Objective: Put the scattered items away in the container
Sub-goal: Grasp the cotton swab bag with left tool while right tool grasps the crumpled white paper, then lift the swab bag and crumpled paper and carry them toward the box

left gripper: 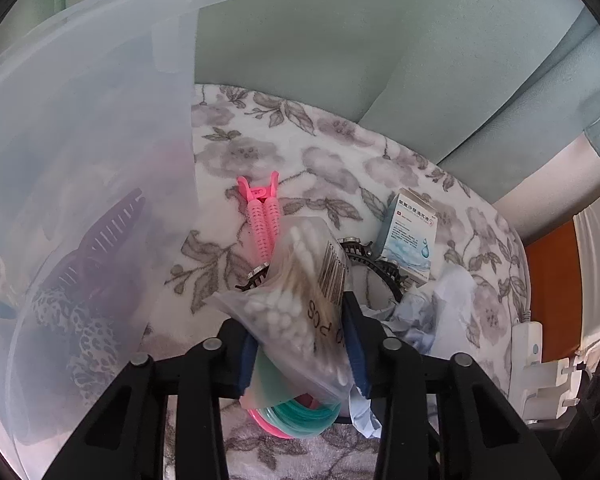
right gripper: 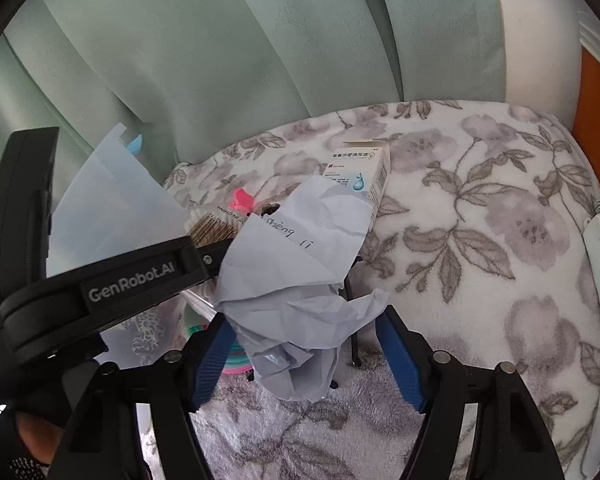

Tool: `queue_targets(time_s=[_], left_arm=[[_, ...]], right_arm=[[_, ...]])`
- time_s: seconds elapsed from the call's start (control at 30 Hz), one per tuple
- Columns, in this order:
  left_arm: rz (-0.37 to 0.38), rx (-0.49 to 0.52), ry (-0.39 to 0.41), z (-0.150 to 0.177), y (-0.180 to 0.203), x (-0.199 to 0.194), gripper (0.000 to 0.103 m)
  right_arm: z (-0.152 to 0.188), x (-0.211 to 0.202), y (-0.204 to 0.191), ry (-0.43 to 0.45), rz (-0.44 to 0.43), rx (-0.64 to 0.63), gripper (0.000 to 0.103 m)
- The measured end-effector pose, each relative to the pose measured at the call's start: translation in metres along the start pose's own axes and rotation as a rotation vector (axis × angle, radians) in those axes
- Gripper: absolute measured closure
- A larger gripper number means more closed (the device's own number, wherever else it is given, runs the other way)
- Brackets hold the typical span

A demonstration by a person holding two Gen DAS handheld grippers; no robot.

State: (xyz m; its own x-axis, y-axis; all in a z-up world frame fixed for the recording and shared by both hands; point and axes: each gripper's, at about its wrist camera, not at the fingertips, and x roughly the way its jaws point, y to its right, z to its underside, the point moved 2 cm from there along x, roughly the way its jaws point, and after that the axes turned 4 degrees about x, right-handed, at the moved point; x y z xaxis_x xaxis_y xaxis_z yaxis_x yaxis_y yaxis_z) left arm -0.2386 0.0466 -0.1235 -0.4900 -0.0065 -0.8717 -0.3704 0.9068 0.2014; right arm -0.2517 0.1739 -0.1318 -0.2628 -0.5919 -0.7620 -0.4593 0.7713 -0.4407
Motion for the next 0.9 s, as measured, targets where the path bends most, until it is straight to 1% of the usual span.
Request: queue_targets(time_s=[0.07, 0.1, 0.13, 0.2, 0.23, 0.3, 0.43, 0.77, 0.9], left_arm=[[0.005, -0.002, -0.001, 0.001, 0.001, 0.000, 0.067], [0.011, -0.002, -0.002, 0.001, 0.001, -0.001, 0.068], [0.014, -0.003, -0.003, 0.002, 0.002, -0.001, 0.069], [0.019, -0.007, -0.002, 0.003, 0.002, -0.003, 0.070], [0.023, -0.007, -0.002, 0.003, 0.002, -0.005, 0.071], [0.034, -0.004, 0.001, 0.004, 0.003, -0.009, 0.076], [0.041, 0.012, 0.006, 0.006, 0.008, -0.018, 0.076], [0.101, 0.043, 0.037, 0.017, 0.020, -0.065, 0.076], [0.123, 0.066, 0.062, 0.024, 0.022, -0.092, 0.076]], right_arm=[[0.000, 0.001, 0.001, 0.004, 0.001, 0.011, 0.030], [0.000, 0.000, 0.001, 0.007, 0.003, 0.014, 0.033], [0.000, 0.000, 0.001, 0.009, 0.000, 0.016, 0.038], [0.001, -0.001, 0.001, 0.010, -0.009, 0.022, 0.044], [0.001, -0.001, 0.000, 0.007, -0.013, 0.022, 0.049], [0.002, -0.002, -0.001, 0.003, -0.026, 0.031, 0.057], [0.002, -0.010, -0.006, 0.019, -0.026, 0.035, 0.063], [0.007, -0.063, -0.015, 0.102, -0.017, 0.053, 0.066], [0.015, -0.088, -0.023, 0.137, -0.023, 0.060, 0.066]])
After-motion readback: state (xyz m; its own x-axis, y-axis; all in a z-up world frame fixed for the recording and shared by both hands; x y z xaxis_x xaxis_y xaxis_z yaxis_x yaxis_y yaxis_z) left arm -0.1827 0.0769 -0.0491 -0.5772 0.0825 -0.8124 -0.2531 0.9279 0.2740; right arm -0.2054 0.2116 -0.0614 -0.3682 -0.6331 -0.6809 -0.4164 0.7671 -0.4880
